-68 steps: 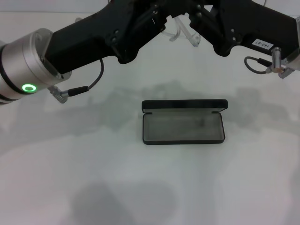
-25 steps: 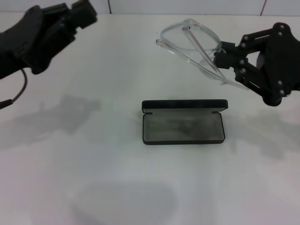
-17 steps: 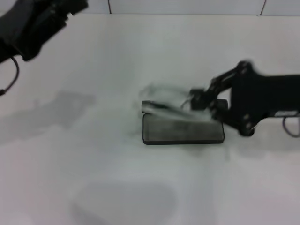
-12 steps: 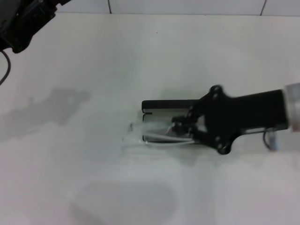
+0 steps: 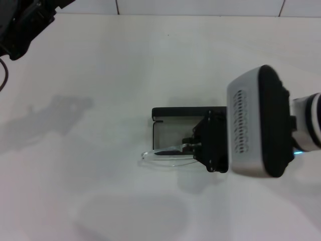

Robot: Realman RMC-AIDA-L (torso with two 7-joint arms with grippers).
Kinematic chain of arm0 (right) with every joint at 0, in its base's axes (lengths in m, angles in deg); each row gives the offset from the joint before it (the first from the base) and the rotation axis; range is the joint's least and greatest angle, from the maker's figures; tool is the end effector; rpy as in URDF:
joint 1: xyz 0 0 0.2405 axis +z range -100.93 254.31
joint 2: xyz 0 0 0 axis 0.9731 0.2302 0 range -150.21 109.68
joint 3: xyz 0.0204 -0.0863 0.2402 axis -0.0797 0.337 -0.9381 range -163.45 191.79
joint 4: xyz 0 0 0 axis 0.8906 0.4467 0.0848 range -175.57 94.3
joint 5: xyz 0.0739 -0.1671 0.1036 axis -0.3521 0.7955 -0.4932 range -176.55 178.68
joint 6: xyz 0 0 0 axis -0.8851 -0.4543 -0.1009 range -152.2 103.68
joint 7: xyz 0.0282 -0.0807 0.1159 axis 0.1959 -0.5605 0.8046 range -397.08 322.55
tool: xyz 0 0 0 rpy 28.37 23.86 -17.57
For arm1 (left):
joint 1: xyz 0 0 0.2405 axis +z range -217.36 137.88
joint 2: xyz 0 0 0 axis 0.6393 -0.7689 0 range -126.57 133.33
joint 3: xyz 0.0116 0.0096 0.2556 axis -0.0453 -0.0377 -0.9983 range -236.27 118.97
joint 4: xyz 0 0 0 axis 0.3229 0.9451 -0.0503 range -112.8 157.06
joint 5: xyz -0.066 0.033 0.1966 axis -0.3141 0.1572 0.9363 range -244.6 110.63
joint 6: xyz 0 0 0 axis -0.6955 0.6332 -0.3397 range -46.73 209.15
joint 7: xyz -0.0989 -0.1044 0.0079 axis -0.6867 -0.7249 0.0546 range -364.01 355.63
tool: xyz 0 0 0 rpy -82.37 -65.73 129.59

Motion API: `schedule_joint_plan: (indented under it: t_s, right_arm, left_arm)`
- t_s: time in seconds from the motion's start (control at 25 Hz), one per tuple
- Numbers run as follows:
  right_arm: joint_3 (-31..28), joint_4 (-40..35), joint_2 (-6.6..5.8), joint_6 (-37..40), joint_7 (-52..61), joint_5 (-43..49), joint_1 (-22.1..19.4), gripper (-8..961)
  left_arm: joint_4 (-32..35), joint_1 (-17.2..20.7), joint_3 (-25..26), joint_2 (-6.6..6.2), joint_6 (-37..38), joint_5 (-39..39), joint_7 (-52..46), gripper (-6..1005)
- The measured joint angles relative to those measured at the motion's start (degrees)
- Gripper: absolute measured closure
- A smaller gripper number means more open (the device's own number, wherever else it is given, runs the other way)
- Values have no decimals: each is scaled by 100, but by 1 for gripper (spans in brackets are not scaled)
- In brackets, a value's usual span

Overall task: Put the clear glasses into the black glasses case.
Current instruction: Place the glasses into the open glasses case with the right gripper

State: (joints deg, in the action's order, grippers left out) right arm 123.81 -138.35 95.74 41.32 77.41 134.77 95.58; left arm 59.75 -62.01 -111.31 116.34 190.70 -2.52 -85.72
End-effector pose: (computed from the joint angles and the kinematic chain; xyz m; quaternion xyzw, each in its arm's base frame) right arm 0.1125 0.2828 -0.0598 -0.9804 -0.1285 -0.0577 0.1375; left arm -0.2218 0.2958 0.0959 -0.8160 -0.1125 -0.5573 0.1047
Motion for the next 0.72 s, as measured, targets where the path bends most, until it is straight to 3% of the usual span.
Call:
schedule_joint_plan:
  t_s: [0.4, 0.72]
  right_arm:
    - [460, -311, 14, -217, 576, 1185, -37, 879]
    - [754, 26, 16, -779, 748, 1694, 24, 879]
  left_arm:
    - [0, 55, 170, 24, 16, 14, -29, 892]
    - [-1, 12, 169, 24, 16, -9, -29, 888]
